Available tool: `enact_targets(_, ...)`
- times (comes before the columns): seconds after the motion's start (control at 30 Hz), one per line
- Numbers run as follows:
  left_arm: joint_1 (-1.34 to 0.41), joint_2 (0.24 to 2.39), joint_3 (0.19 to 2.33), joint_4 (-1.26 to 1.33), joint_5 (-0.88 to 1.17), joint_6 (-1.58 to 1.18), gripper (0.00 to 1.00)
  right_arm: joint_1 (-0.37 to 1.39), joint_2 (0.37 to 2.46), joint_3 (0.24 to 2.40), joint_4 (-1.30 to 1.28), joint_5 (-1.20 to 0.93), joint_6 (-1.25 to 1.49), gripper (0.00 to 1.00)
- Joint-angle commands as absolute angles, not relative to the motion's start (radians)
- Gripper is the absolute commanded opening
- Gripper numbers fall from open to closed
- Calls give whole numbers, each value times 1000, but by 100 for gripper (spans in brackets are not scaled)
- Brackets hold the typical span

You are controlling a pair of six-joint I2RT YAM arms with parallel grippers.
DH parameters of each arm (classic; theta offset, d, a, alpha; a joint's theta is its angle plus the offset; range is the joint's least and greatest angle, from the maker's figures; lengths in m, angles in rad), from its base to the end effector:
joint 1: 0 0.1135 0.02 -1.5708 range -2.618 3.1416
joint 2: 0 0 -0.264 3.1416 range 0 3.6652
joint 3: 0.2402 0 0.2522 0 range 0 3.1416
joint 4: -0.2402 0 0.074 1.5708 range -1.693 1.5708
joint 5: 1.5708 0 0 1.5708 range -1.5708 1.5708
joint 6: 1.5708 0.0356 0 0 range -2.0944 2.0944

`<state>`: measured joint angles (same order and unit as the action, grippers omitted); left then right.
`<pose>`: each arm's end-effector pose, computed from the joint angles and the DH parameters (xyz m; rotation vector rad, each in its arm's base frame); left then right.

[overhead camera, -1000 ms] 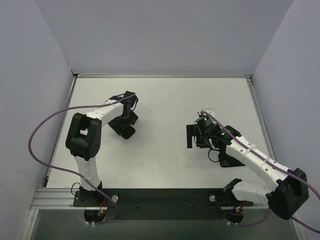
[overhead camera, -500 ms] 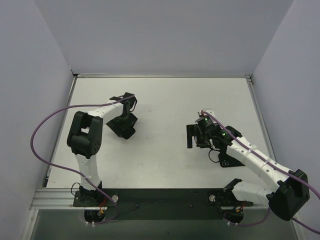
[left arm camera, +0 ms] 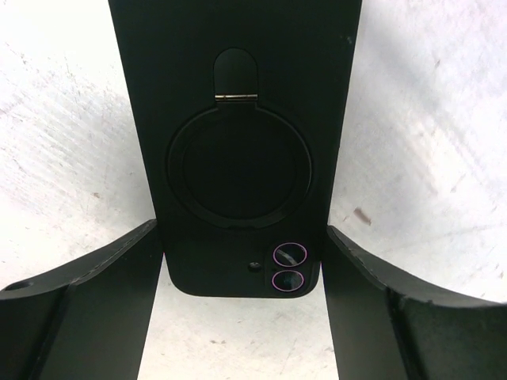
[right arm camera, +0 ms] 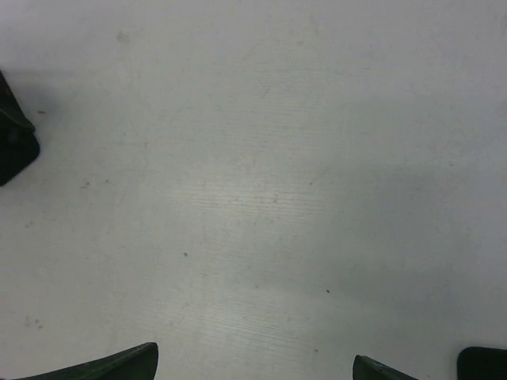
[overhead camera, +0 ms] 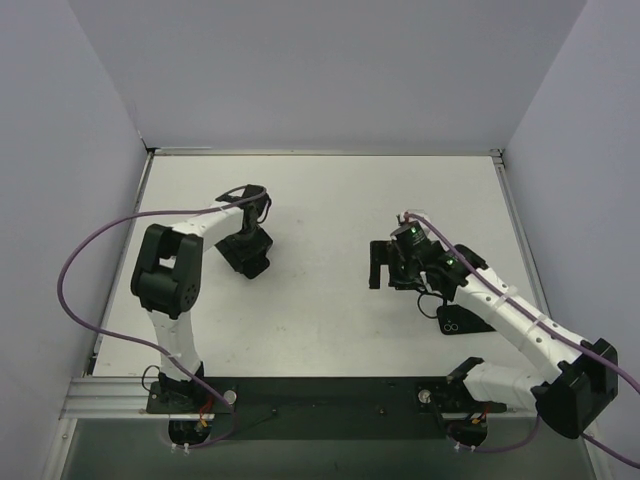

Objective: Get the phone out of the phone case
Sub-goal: Pick up the phone at the center of the board, then adjust the phone.

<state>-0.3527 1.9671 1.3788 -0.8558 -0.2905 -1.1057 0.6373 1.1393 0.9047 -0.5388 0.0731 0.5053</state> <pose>0.3532 -0.1192 0.1638 -1.0718 2.6390 0.1903 0.1945 0.1408 0.2782 -0.1210 2.3890 0.4712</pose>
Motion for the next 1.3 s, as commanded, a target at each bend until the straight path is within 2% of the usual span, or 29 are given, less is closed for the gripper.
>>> enact_targets(0.0,-367,1820,1258,-784,-149,-941,27,631,1193,1040,-565,-36,603,100)
enact_targets(0.17,-399,1694,1157,-726,-57,-804,25,574,1328,1157,-485,-250,718,100)
enact_targets(0.2,-406,1683,1143,-713,-2,-786,18,554,1345,1160,-457,-302,785,100)
enact_targets(0.27,-436,1649,1114,-689,57,-753,17,519,1390,1166,-364,-388,839,100)
enact_targets(0.37,-497,1615,1083,-677,91,-750,17,512,1469,1210,-309,-405,880,98)
enact_targets(0.6,-552,1575,1034,-617,182,-726,16,529,1796,1319,-212,-518,1011,84)
enact_targets(0.8,-552,1536,980,-552,261,-709,15,564,1926,1307,-67,-580,1124,68)
enact_targets(1.07,-551,1552,988,-526,330,-693,15,646,2039,1335,-9,-673,1121,64)
enact_targets(1.13,-551,1549,992,-522,337,-693,15,658,2059,1332,21,-683,1140,58)
enact_targets(1.23,-549,1546,1006,-526,342,-693,15,666,2071,1312,67,-693,1161,43)
enact_targets(1.27,-549,1545,1012,-531,342,-692,16,664,2069,1302,72,-692,1164,27)
